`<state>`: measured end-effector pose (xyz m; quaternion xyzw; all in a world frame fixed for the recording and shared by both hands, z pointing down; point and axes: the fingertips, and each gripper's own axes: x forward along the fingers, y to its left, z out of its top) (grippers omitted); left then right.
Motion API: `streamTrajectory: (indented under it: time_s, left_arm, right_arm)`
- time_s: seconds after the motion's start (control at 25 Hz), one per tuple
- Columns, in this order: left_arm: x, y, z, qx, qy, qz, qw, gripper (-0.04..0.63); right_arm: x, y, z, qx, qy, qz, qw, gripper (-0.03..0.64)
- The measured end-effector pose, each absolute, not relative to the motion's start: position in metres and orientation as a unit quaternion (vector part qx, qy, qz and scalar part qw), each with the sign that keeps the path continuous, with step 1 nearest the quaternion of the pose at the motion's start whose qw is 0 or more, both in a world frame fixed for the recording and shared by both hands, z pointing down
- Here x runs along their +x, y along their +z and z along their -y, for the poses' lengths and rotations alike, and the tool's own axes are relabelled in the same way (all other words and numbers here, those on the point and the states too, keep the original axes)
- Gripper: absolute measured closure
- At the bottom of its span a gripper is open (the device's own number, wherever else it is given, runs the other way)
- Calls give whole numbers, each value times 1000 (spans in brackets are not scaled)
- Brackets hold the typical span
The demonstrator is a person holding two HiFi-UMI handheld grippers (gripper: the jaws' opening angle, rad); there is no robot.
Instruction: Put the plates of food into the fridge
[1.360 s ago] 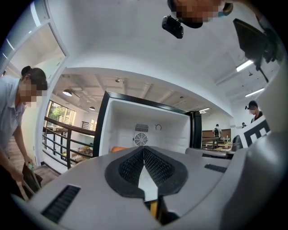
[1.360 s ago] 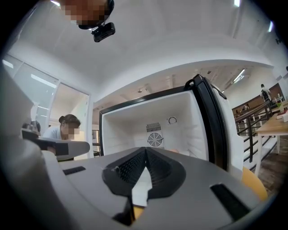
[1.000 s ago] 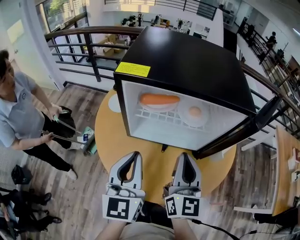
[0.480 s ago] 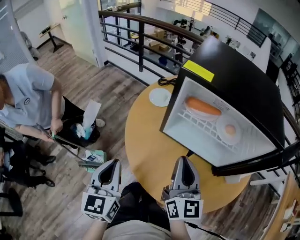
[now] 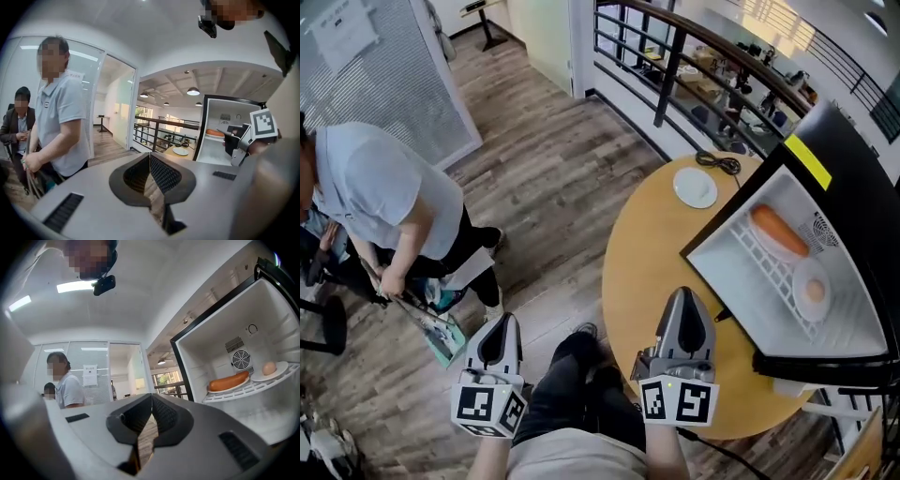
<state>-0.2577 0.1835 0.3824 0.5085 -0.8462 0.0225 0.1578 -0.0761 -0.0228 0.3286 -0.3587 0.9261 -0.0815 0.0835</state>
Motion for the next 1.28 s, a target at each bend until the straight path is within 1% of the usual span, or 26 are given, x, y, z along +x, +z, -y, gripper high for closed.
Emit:
streamTrajectory:
  time_s: [0.16,0.28,0.48,0.6,0.72,0.84,0.92,1.04,1.16,1.28]
  left_arm:
    - [-271,377,-155,534,26,831,156,588]
    - [-287,388,-108,571,38,805,155,588]
    - [-325,406,2,641,37,751,153,588]
    - [-347,408,69,683,42,711,161,588]
    - [-370,415,150,724,59,667,167,588]
    - [-380,429,221,773,87,604,173,588]
    - [-380,437,252,799,98,564,186,588]
    - [-371,445,293,829,117,497,229,588]
    - [-354,464,333,843,141,445,269,588]
    - [-334,493,365,842,164,408,313,588]
  right_arm:
    - [-86,333,29,-365,-69,-926,71,604]
    - [-94,349,45,-383,-60,-920,57,604]
    - [-128,377,90,-421,-43,-905,31,604]
    - [-159,380,130,-452,-44,-890,28,604]
    - [-190,395,192,-481,-61,-874,16,604]
    - [-200,419,234,-525,-88,-846,-2,604]
    - [-201,434,248,-543,-105,-833,-21,604]
    - [-200,451,269,-569,-160,-806,-36,604]
    - [-198,481,286,-586,-213,-779,-70,604]
    - [-195,522,301,-596,-304,-740,-66,603]
